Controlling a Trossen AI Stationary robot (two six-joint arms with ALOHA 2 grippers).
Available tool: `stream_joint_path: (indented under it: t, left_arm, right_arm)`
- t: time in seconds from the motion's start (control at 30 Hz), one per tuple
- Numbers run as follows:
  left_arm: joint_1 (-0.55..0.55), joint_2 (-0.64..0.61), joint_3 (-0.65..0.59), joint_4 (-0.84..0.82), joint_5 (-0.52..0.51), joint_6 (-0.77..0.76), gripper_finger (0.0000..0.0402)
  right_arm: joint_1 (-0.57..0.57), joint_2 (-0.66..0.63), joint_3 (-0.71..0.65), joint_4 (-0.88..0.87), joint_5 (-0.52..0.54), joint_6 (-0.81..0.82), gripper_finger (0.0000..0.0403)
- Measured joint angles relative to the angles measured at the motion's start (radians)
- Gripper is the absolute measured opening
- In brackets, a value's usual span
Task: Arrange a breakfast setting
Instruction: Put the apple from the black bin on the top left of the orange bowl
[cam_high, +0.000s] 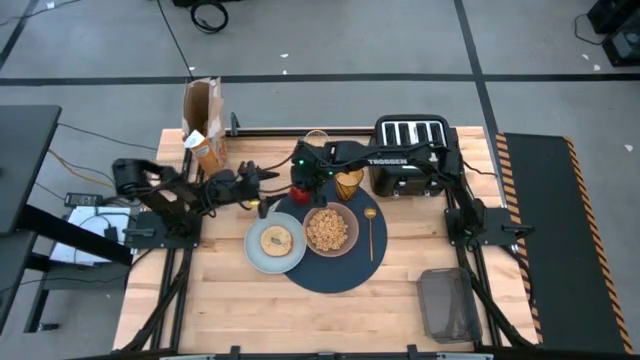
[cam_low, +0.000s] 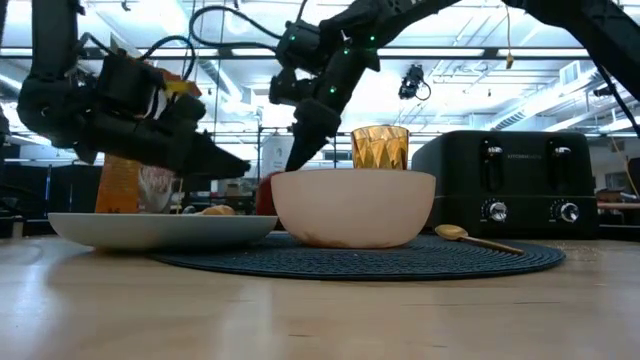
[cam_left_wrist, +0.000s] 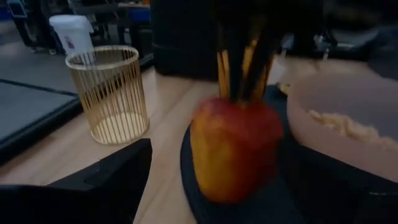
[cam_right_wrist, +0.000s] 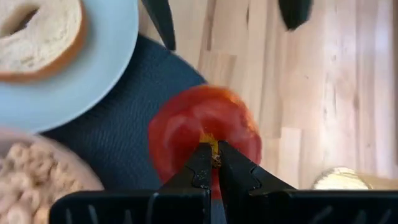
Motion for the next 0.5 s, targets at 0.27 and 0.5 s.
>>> stream_joint_path:
  t: [0.27, 0.5]
  left_arm:
    - [0.0, -0.144, -0.001, -0.07, 0.002, 0.004, 0.0348]
    - [0.001, -0.198, -0.002, -0.123, 0.002, 0.008, 0.0348]
  right_arm:
    - [0.014, 0.028, 0.0, 0.009, 0.009, 0.0, 0.0015]
    - [0.017, 0.028, 0.0, 0.025, 0.015, 0.026, 0.0052]
